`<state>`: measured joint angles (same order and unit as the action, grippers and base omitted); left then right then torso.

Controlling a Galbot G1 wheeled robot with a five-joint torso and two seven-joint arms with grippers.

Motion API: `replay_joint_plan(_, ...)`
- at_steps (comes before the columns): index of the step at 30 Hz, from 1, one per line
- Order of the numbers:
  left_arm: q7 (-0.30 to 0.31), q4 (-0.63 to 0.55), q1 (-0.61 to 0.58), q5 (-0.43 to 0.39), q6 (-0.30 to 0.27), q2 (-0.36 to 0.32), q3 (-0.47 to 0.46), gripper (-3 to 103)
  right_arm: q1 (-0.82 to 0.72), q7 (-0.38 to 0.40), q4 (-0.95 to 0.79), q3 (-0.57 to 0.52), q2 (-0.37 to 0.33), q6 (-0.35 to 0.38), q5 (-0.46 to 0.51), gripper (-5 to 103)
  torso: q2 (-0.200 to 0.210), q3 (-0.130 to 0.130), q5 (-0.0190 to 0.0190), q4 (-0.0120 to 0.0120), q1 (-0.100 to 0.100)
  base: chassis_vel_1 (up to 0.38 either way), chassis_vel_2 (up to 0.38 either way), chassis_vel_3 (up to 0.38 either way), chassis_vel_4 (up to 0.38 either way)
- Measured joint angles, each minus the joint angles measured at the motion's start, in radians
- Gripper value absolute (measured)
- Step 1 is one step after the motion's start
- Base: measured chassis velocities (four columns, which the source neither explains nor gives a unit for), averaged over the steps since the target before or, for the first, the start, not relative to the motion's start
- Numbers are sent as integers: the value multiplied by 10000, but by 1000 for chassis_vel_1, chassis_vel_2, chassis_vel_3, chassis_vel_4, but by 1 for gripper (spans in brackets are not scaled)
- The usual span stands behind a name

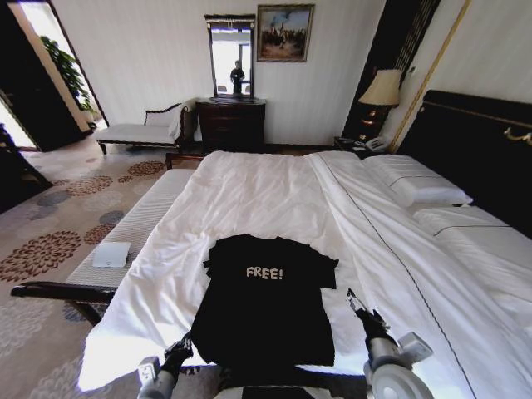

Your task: Fold the clothes on the bed.

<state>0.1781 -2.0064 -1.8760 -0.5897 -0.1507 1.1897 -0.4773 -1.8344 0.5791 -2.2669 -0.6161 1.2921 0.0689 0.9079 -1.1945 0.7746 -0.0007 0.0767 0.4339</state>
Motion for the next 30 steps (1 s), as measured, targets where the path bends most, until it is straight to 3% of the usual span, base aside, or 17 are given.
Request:
replay_joint_plan(3, -257, -176, 43, 232, 685, 46, 0, 11, 55, 0, 35, 8, 35, 0, -9, 100, 0, 0, 0, 0, 0, 0, 0, 0, 0)
replay_joint_plan(4, -257, -176, 43, 232, 685, 46, 0, 11, 55, 0, 35, 8, 35, 0, -9, 100, 0, 0, 0, 0, 0, 0, 0, 0, 0)
replay_joint_plan(7, -638, -482, 259, 131, 1410, 123, -115, 26, 86, 0, 35, 5, 44, 0, -10, 100, 0, 0, 1, 0, 1, 0, 0, 0, 0)
replay_joint_plan(9, -689, -546, 434, -65, 1501, 171, -163, 32, 90, 2, 36, -2, 47, -1, -10, 100, 0, 0, 2, -2, 0, 0, 0, 0, 0)
replay_joint_plan(12, -540, -586, 1485, -1362, 987, 351, -303, 43, 91, 3, 57, -6, 68, -10, -21, 100, 0, 0, 1, 1, 0, 0, 0, 0, 0)
replay_joint_plan(13, -540, -586, 1485, -1362, 987, 351, -303, 43, 91, 3, 57, -6, 68, -10, -21, 100, 0, 0, 1, 1, 0, 0, 0, 0, 0)
replay_joint_plan(15, -35, -208, 2714, -2184, 234, 546, -323, 54, 94, 4, 91, 8, 110, -14, -50, 100, 0, 1, -1, 5, 1, 0, 0, 0, 0)
replay_joint_plan(17, 216, 142, 3473, -2552, -177, 688, -285, 64, 114, 8, 94, 30, 163, -14, -52, 100, 0, 1, 1, 5, 2, 0, 0, 0, 0)
replay_joint_plan(18, 330, 328, 3800, -2729, -354, 761, -254, 64, 117, 10, 94, 45, 189, -13, -51, 100, 1, 2, 0, 4, 2, 0, 0, 0, 0)
replay_joint_plan(19, 330, 328, 3800, -2729, -354, 761, -254, 64, 117, 10, 94, 45, 189, -13, -51, 100, 1, 2, 0, 4, 2, 0, 0, 0, 0)
replay_joint_plan(20, 418, 615, 4231, -2852, -550, 893, -205, 76, 127, 15, 94, 61, 217, -7, -46, 100, 1, 2, -1, 3, 3, 0, 0, 0, 0)
replay_joint_plan(22, 457, 799, 4460, -2847, -620, 972, -169, 76, 135, 17, 106, 66, 228, -4, -45, 100, 0, 2, 0, 3, 3, 0, 0, 0, 0)
replay_joint_plan(24, 521, 1224, 4908, -2713, -743, 1174, -70, 86, 153, 30, 167, 69, 222, 2, -40, 100, 1, 2, 0, 2, 2, 0, 0, 0, 0)
replay_joint_plan(25, 521, 1224, 4908, -2713, -743, 1174, -70, 86, 153, 30, 167, 69, 222, 2, -40, 100, 1, 2, 0, 2, 2, 0, 0, 0, 0)
replay_joint_plan(27, 534, 1749, 5247, -2159, -758, 1424, 73, 96, 193, 45, 253, 69, 153, 6, -19, 100, 1, 1, 0, 2, 2, 0, 0, 0, 0)
replay_joint_plan(30, 554, 2271, 5524, -1496, -726, 1623, 181, 97, 206, 52, 311, 47, 105, 6, 1, 100, 1, 1, 0, 0, 3, 0, 0, 0, 0)
